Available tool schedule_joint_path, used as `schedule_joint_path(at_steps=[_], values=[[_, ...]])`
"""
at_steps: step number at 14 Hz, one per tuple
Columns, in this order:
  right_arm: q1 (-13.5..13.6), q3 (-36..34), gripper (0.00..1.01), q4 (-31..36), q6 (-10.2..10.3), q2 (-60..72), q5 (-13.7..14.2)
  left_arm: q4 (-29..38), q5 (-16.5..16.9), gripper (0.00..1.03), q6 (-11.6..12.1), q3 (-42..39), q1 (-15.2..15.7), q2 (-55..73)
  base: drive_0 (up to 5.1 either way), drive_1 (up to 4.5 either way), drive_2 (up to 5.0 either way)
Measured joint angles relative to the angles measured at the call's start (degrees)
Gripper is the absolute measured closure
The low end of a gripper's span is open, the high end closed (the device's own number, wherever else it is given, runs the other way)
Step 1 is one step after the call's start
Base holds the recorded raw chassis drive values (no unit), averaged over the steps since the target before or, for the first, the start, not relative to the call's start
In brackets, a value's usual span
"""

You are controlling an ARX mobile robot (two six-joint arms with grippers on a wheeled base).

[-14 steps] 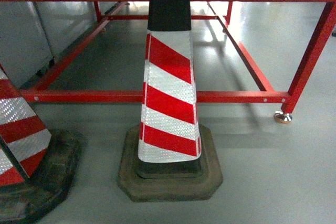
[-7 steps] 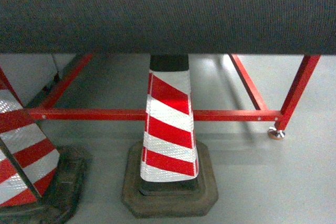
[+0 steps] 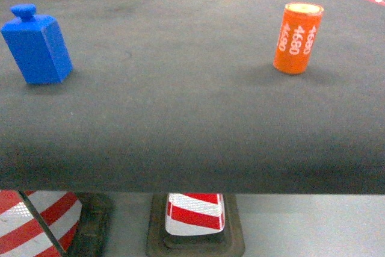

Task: Sort blue parts and orange caps into right shelf containers

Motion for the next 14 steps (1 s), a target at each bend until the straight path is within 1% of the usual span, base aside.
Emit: schedule_joint_path(at_steps=[14], values=[[0.0, 0.0, 0.03, 0.0, 0.0, 0.0, 0.0, 0.0, 0.0, 0.05, 0.0, 0.0, 0.0, 0.0, 0.0, 0.0, 0.0]])
